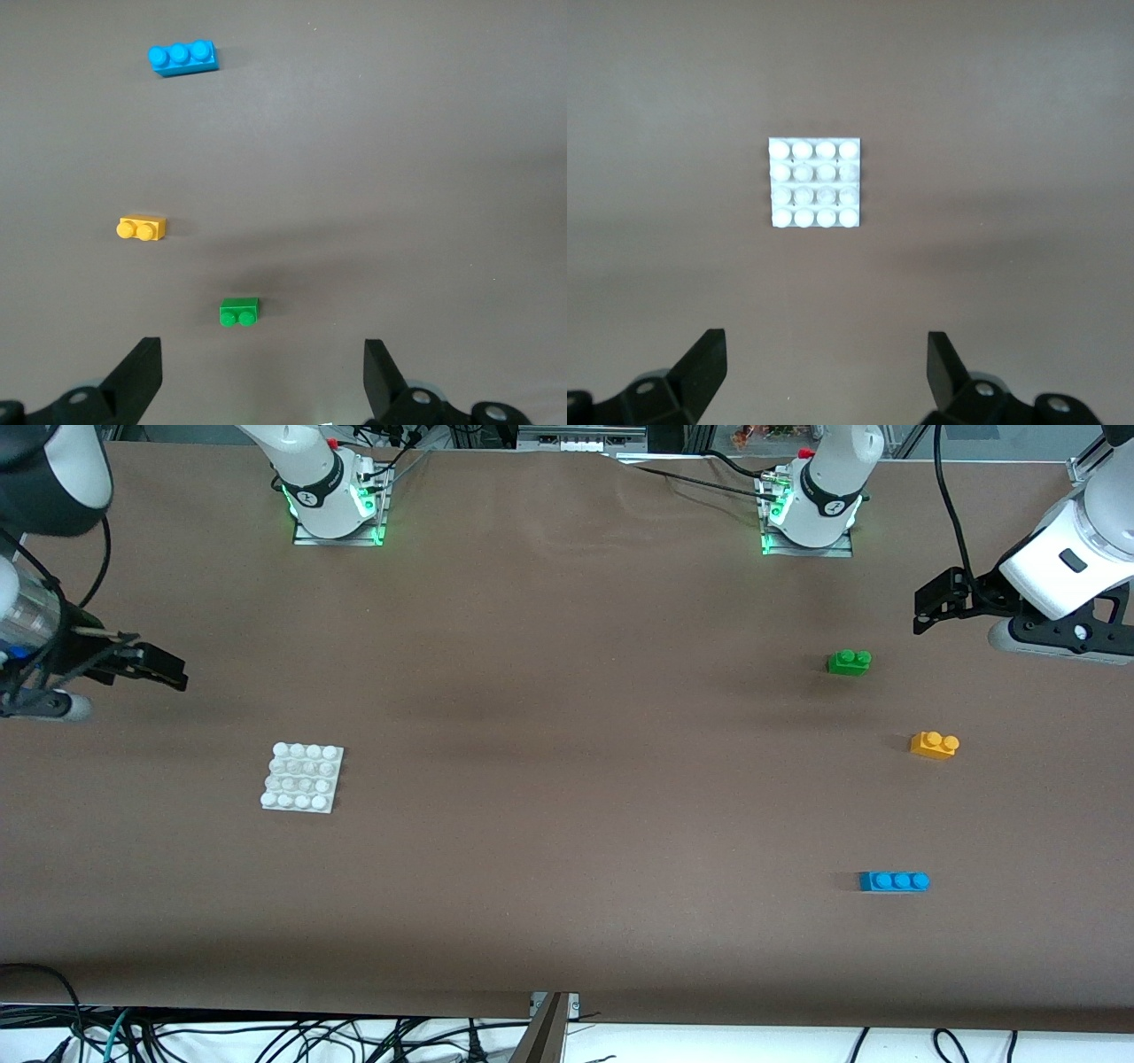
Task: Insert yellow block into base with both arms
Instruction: 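Reach the right gripper down to the white base plate's edge, then close the right gripper on the white base plate's edge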
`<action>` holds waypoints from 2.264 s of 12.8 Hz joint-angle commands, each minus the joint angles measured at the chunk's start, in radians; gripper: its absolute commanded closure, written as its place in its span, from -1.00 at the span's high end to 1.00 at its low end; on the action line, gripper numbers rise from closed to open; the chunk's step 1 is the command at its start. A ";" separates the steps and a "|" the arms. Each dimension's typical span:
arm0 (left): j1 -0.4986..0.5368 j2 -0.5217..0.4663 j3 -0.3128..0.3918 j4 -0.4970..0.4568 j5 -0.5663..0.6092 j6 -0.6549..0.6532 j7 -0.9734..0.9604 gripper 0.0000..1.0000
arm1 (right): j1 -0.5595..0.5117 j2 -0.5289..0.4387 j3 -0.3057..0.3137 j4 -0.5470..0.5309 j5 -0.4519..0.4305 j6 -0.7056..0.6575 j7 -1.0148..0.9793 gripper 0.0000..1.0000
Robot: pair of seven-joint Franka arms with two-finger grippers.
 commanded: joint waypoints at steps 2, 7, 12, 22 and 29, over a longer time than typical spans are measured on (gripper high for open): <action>-0.001 0.004 0.001 0.024 0.010 -0.020 -0.008 1.00 | -0.028 0.134 0.004 0.006 0.048 0.110 0.004 1.00; -0.001 0.004 0.001 0.024 0.008 -0.020 -0.008 1.00 | -0.083 0.273 0.004 -0.034 0.182 0.297 -0.009 1.00; -0.001 0.004 -0.001 0.024 0.008 -0.022 -0.008 1.00 | -0.083 0.260 0.005 -0.311 0.182 0.671 -0.025 1.00; -0.007 0.004 -0.007 0.026 0.008 -0.020 -0.010 1.00 | -0.088 0.343 0.011 -0.353 0.262 0.770 -0.098 1.00; -0.007 0.003 -0.007 0.026 0.008 -0.022 -0.010 1.00 | -0.084 0.388 0.014 -0.321 0.262 0.764 -0.112 1.00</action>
